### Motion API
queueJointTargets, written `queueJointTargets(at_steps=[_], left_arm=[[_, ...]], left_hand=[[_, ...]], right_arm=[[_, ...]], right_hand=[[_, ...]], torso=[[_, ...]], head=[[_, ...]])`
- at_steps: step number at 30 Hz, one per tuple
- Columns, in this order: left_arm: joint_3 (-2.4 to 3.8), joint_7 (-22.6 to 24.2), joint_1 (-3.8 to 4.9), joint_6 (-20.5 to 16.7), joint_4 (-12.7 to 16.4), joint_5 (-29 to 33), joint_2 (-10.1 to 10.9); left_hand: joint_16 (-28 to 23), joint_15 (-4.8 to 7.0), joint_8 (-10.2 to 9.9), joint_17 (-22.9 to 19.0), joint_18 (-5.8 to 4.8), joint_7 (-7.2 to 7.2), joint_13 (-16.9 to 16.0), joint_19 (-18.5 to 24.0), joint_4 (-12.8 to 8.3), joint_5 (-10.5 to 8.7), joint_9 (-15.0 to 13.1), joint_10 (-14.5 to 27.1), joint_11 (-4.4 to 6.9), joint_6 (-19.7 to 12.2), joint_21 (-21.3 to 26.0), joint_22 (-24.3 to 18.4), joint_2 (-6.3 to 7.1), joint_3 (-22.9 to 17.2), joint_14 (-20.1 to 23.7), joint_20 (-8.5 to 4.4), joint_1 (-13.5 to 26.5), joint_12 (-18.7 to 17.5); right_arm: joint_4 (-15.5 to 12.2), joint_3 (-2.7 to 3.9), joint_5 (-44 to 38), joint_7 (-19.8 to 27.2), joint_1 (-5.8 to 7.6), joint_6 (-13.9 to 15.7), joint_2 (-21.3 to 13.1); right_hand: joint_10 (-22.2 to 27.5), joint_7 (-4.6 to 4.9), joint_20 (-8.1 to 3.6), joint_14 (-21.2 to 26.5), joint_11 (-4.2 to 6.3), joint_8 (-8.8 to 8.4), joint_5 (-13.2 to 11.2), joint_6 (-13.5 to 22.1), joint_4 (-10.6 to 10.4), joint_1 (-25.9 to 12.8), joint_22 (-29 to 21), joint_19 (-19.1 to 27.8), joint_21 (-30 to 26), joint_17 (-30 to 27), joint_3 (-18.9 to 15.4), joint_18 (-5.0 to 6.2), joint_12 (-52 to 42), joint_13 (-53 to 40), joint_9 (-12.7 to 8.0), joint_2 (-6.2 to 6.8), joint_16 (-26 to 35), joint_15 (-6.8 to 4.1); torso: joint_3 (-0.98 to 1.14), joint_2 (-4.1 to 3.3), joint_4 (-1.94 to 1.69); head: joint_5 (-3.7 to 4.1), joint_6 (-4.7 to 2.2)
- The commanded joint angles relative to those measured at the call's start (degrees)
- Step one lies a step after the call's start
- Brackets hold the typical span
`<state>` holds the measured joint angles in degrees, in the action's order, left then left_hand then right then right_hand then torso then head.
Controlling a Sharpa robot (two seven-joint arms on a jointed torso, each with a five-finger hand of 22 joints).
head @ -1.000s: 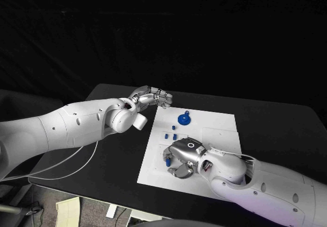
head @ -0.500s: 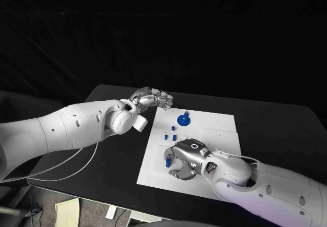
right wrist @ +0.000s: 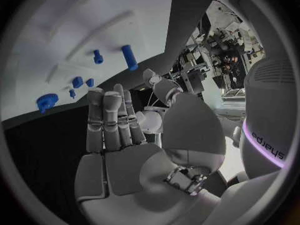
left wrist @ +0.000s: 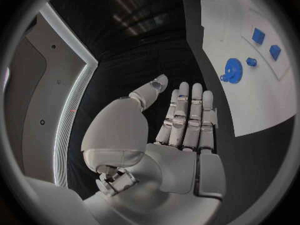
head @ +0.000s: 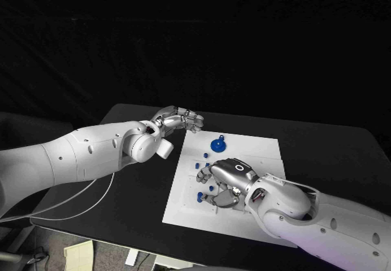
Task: Assemble the parts on the task board
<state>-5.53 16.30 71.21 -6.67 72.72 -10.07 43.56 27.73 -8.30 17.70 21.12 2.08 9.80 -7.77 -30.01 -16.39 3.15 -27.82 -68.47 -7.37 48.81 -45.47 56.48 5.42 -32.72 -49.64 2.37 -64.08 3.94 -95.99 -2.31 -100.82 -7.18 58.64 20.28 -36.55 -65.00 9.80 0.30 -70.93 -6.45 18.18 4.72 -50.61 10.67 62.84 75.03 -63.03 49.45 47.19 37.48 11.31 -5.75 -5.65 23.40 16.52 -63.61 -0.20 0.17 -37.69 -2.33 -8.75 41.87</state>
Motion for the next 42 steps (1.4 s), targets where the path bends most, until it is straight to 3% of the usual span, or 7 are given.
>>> queueJointTargets(at_steps=[1, 6, 10, 14, 21, 34, 42], left_arm=[[0.05, 0.4, 0.02, 0.8, 0.0, 0.6, -0.2], [0.04, 0.4, 0.01, 0.8, -0.3, 0.7, -0.4], [0.04, 0.6, -0.06, 0.7, -0.7, 0.8, -0.5], [0.03, 0.7, -0.37, 0.4, -1.3, 0.9, -0.6], [0.03, 0.9, -0.53, 0.4, -1.3, 0.9, -0.6], [-0.06, 1.1, -0.53, 0.2, 0.2, 0.9, 0.3], [-0.28, 0.7, -1.34, -0.6, 0.2, 0.9, -0.2]], left_hand=[[-0.3, 0.04, 0.2, 0.1, 0.98, 0.04, 0.1, -0.1, 0.0, 0.33, 0.1, 0.3, 0.07, -0.4, 0.3, 0.1, -0.56, 0.3, -0.6, 0.13, 0.2, 0.1], [-0.3, 0.04, 0.2, 0.1, 0.98, 0.04, 0.1, -0.1, 0.0, 0.33, 0.1, 0.3, 0.07, -0.4, 0.3, 0.1, -0.57, 0.3, -0.6, 0.13, 0.2, 0.1], [-0.3, 0.04, 0.2, 0.1, 0.97, 0.04, 0.1, -0.1, 0.1, 0.33, 0.1, 0.3, 0.07, -0.4, 0.3, 0.1, -0.58, 0.3, -0.6, 0.14, 0.2, 0.1], [-0.3, 0.05, 0.2, 0.2, 0.98, 0.03, 0.1, -0.1, 0.1, 0.33, 0.1, 0.2, 0.09, -0.4, 0.3, 0.1, -0.63, 0.3, -0.6, 0.13, 0.2, 0.2], [-0.3, 0.14, 0.4, 0.3, 1.02, -0.06, 0.1, -0.3, 0.1, 0.33, 0.0, 0.0, 0.2, -0.2, 0.3, 0.1, -0.69, 0.3, -0.9, 0.08, 0.1, 0.3], [-0.5, 0.25, 0.6, 0.6, 1.02, -0.24, 0.1, -0.7, 0.3, 0.18, 0.0, -0.5, 0.39, 0.1, 0.3, 0.2, -0.24, 0.7, -1.1, -0.01, 0.9, 0.5], [-0.8, 0.42, 0.6, 1.2, 1.14, -0.33, 0.4, -1.1, 0.5, 0.8, 0.1, -0.7, 0.47, 0.1, 0.4, 0.3, 0.39, 2.2, -1.6, -0.22, 2.8, 0.3]], right_arm=[[-1.0, 1.1, 2.8, 1.1, 0.01, 2.5, -1.0], [-1.3, 3.79, 7.2, -0.2, 0.96, 1.3, -3.6], [0.0, 3.84, 11.4, -1.3, 4.47, -2.1, -6.2], [2.3, 3.82, 18.9, -2.4, 7.01, -5.4, -8.3], [4.9, 3.77, 31.3, -4.4, 8.47, -12.0, -11.1], [-0.8, 2.46, 38.5, -19.1, 8.89, -20.1, -16.4], [-0.3, -0.26, 40.9, -22.9, 9.05, -21.8, -17.4]], right_hand=[[0.0, 0.0, -0.01, -0.2, 0.08, 0.04, 0.5, 0.0, -0.5, 0.0, 0.7, -0.3, -0.2, -0.1, 0.1, 3.69, -0.4, 0.1, -0.1, 0.29, -0.1, 0.06], [-1.8, -0.48, -0.3, -0.7, 0.74, 0.72, -1.5, -1.2, -1.9, 1.4, 0.6, -1.0, -0.2, -0.2, 2.4, 3.69, -1.8, 0.0, 0.1, 0.14, -0.3, -0.58], [-7.0, -1.87, -0.43, -0.9, 3.45, 2.72, -1.7, -3.7, -3.9, 1.1, 0.7, -1.3, -0.3, -0.2, 3.5, 3.69, -8.3, -4.0, 1.8, 0.02, -0.3, -3.4], [-4.2, -1.91, -0.48, -0.6, 3.69, 3.25, -1.8, -3.3, -5.2, 0.0, 0.9, -1.1, -0.4, 0.0, 2.9, 3.69, -12.9, -8.2, 3.5, -0.02, -0.2, -3.32], [0.9, -2.96, -0.65, -0.9, 5.65, 3.7, -2.1, -3.4, -6.0, -1.5, 1.0, -1.3, 0.0, 0.6, 0.0, 3.69, -35.8, -26.7, 6.6, -0.95, -0.5, -5.61], [4.2, -3.75, -2.91, -2.6, 6.76, 2.45, -2.0, -2.6, -12.8, -5.5, 1.2, -4.8, 3.3, 7.6, 5.0, 3.69, -59.6, -46.8, 9.3, -1.94, -7.5, -6.37], [3.6, -3.93, -3.67, -2.9, 7.01, 2.72, -1.9, -3.3, -13.5, -7.8, 1.2, -5.5, 4.7, 9.4, 4.3, 3.69, -62.3, -49.5, 10.5, -1.58, -8.9, -6.54]], torso=[[-0.01, 0.02, 0.07], [0.0, 0.07, 0.02], [0.06, 0.19, 0.05], [0.13, 0.27, 0.12], [0.3, 1.02, 0.61], [0.94, 2.08, 1.15], [0.53, 3.61, 1.68]], head=[[0.47, -0.42], [1.48, -1.06], [2.06, -1.28], [2.82, -1.58], [4.23, -1.89], [5.88, -1.1], [6.92, -0.62]])
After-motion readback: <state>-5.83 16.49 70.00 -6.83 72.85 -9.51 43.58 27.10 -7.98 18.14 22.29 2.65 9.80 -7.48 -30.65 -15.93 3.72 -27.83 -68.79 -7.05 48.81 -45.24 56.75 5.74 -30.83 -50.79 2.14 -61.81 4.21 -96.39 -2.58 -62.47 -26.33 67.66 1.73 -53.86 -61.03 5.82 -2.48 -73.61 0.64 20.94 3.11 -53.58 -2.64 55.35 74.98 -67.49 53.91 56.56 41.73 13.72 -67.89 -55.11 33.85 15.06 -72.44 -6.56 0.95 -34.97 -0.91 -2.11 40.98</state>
